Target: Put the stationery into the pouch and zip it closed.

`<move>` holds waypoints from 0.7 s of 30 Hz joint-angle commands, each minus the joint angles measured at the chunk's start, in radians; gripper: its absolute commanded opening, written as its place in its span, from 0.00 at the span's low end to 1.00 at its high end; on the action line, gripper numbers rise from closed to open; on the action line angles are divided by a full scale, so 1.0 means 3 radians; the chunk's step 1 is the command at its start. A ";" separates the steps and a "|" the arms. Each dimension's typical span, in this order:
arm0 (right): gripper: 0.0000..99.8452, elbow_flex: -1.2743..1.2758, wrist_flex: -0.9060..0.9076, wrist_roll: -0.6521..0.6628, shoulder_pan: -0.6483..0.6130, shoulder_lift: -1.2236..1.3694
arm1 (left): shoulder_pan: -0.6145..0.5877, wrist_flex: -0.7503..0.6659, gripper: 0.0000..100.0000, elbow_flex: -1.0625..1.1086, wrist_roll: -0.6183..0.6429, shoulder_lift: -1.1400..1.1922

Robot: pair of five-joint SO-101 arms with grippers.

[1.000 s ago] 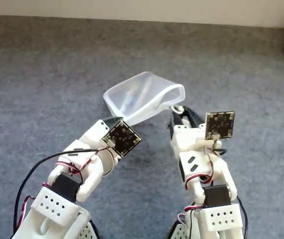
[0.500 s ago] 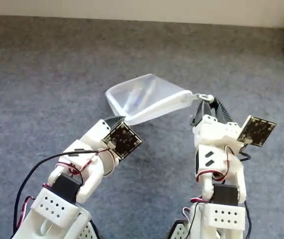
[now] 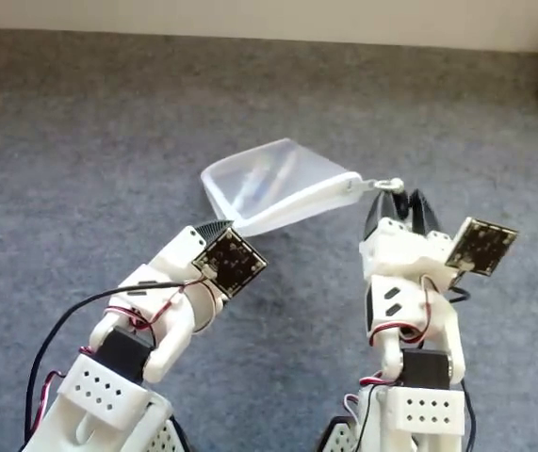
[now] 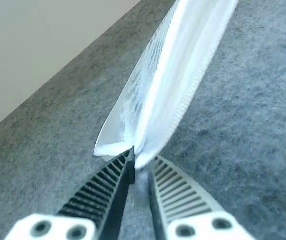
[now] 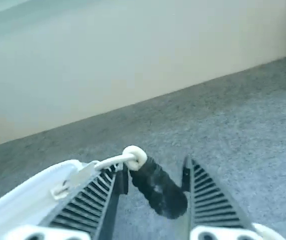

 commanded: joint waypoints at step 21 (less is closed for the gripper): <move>0.21 -0.0775 0.1568 -0.0026 -0.1302 -0.0095 | -0.0100 0.0026 0.01 -0.0110 0.0046 -0.0008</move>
